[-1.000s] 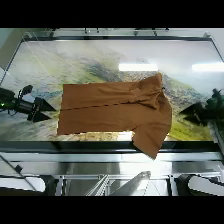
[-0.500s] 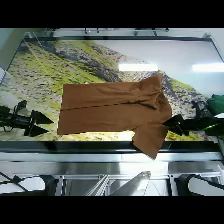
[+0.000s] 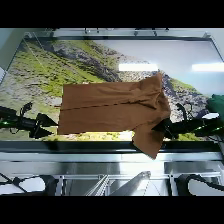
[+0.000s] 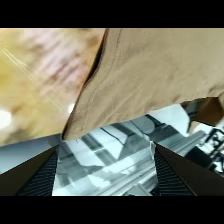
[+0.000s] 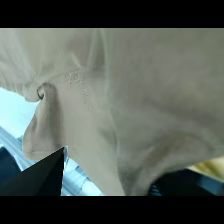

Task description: Fold the shirts.

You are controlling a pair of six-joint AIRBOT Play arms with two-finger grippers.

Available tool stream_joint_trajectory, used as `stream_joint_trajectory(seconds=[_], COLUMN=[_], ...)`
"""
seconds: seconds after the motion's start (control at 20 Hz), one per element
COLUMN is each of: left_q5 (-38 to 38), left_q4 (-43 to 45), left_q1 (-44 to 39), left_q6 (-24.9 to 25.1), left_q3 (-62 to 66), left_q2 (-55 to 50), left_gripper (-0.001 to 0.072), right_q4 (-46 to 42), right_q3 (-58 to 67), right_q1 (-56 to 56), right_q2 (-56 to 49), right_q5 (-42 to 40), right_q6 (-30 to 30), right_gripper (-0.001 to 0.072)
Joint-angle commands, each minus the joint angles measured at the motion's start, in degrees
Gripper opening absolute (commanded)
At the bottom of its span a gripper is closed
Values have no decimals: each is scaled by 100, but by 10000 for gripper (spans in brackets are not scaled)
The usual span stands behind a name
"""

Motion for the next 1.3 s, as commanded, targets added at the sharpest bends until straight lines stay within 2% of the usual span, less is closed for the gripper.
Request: stream_joint_trajectory(seconds=[0.0,0.2,0.3,0.35,0.4,0.45,0.7,0.75,0.8,0.85,0.9,1.0,1.1,1.15,1.2,1.25], left_q5=[-372,-817,-1027,-1032,-964,-850,-269,-240,-251,-240,-225,-192,-195,-201,-205,-221], left_q4=[407,553,-101,-555,-949,-1187,-1174,-1174,-1141,-1130,-1126,-1121,-1130,-1130,-1147,-1158], left_q1=[-295,-304,-313,-310,-330,-391,-782,-778,-763,-743,-715,-664,-662,-669,-688,-739], left_q6=[13,-11,155,348,562,713,911,916,920,920,918,916,916,916,916,920], left_q3=[-11,-11,-11,-11,-11,-11,-7,7,37,90,149,297,361,352,319,269], left_q2=[4,2,-22,-90,-205,-358,-1016,-1008,-953,-879,-772,-586,-492,-496,-533,-592], left_gripper=[621,621,620,584,511,482,482,428,269,176,144,142,141,140,140,89], right_q4=[55,50,55,59,63,70,72,66,2,-85,-120,-52,361,590,859,1143], right_q3=[-168,-236,-280,-302,-337,-398,-949,-1056,-1141,-1217,-1311,-1565,-1792,-1853,-1864,-1864], right_q1=[39,26,-31,-101,-197,-339,-1268,-1399,-1458,-1456,-1429,-1425,-1425,-1425,-1425,-1425], right_q2=[4,37,144,225,319,433,1182,1307,1392,1432,1429,1432,1432,1429,1432,1432], right_q5=[70,76,68,42,22,22,57,61,72,72,72,-87,-275,-273,-271,-271], right_q6=[-46,-81,-81,-79,-72,-57,162,212,337,422,483,339,-57,-262,-476,-603], right_gripper=[498,497,497,497,497,497,498,498,498,498,498,498,488,348,271,223])
